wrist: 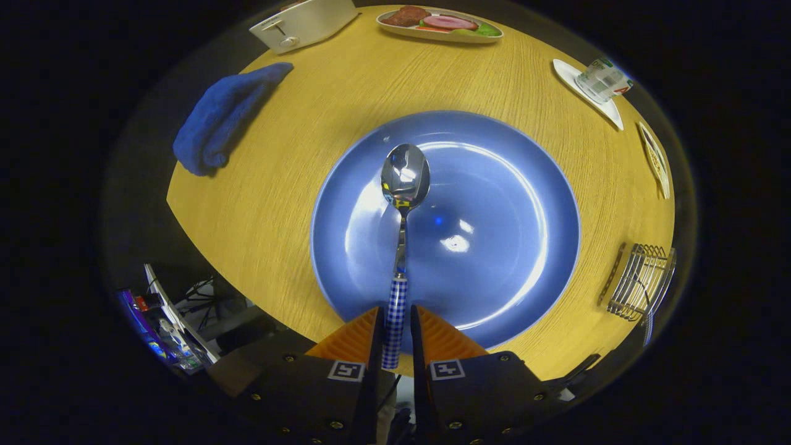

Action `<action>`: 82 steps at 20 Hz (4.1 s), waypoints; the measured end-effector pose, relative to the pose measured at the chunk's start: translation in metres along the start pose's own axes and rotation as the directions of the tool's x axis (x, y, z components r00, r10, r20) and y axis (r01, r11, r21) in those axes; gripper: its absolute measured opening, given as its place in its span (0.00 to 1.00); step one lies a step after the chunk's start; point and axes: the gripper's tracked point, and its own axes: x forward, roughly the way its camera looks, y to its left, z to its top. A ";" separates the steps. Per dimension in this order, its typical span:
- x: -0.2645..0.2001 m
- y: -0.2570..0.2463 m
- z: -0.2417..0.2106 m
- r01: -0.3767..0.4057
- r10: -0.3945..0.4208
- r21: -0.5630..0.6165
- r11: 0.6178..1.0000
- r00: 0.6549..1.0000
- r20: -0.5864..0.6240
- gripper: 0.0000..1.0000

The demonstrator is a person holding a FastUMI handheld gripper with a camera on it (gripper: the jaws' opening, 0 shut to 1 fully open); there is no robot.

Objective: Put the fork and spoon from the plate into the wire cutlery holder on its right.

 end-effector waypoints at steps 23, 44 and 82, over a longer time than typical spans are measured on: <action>-0.083 -0.092 -0.044 0.160 -0.192 -0.216 0.963 0.972 -0.137 0.04; -0.178 -0.202 -0.125 0.260 -0.317 -0.211 0.942 0.893 -0.319 0.04; -0.172 -0.332 -0.076 0.289 -0.531 -0.479 0.829 0.677 -0.510 0.04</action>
